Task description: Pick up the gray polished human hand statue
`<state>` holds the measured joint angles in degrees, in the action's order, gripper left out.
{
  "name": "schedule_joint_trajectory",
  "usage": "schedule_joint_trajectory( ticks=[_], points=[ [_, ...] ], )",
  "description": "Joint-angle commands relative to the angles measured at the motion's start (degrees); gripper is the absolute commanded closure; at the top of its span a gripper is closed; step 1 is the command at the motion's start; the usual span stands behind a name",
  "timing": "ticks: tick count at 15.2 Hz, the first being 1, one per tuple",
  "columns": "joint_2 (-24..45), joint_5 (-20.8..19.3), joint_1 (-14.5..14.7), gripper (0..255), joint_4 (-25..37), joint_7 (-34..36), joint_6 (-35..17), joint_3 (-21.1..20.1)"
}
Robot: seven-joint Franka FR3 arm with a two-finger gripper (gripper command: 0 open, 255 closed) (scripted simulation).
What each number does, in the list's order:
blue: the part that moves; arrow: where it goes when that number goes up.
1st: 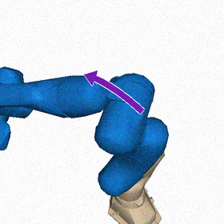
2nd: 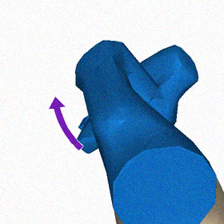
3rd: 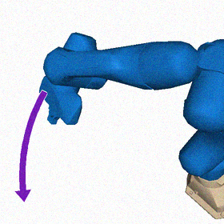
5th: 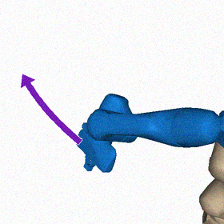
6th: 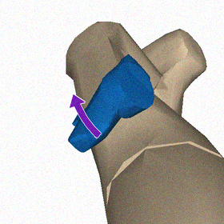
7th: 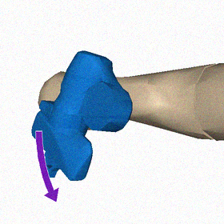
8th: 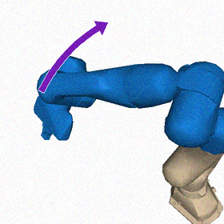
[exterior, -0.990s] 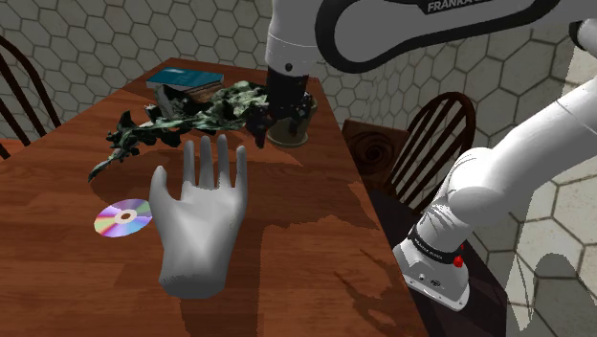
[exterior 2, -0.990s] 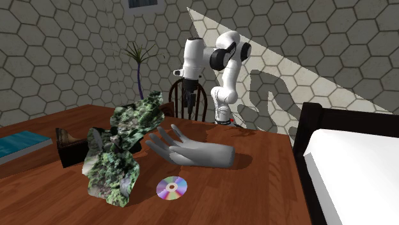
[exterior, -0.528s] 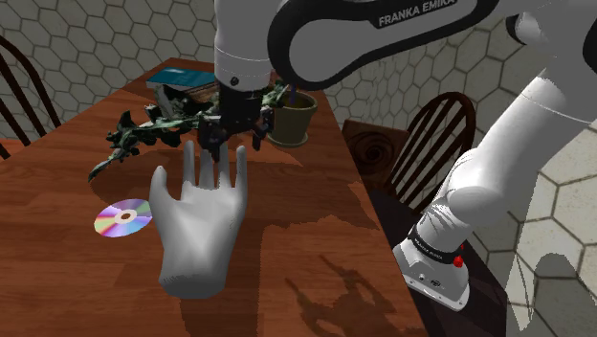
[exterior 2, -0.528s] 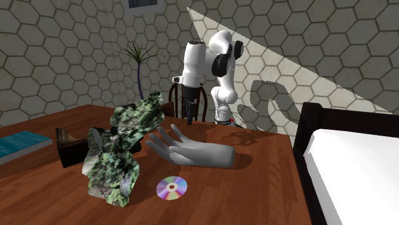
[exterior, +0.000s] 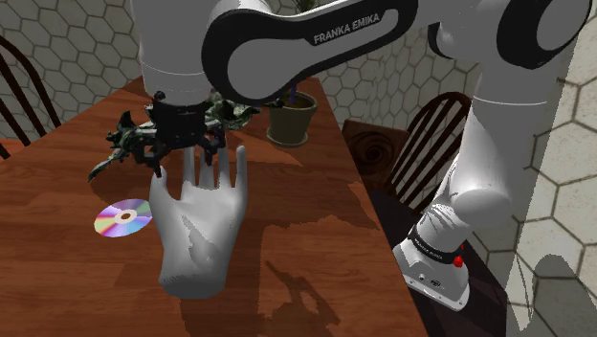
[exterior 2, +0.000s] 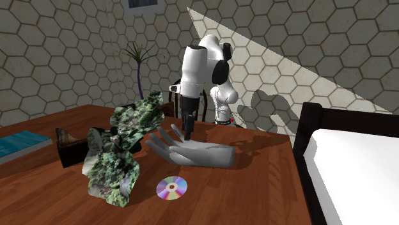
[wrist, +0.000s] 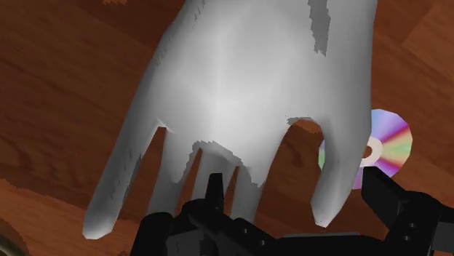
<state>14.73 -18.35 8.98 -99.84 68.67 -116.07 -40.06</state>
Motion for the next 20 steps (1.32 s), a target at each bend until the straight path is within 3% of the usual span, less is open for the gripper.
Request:
schedule_joint_trajectory(
  ticks=[1, 4, 13, 14, 20],
  points=[
    [5.09, -3.54, 2.94, 0, 5.12, 3.39, 1.01, 0.59],
    [10.51, -6.61, 6.6, 0, 11.65, 5.93, 2.72, 1.81],
    [12.03, -8.2, 6.68, 0, 7.93, 7.5, -2.09, 2.7],
    [12.01, -8.2, 6.64, 255, 7.82, 7.51, -2.18, 2.7],
    [11.92, -8.19, 6.55, 255, 7.54, 7.51, -2.39, 2.7]
  ],
)
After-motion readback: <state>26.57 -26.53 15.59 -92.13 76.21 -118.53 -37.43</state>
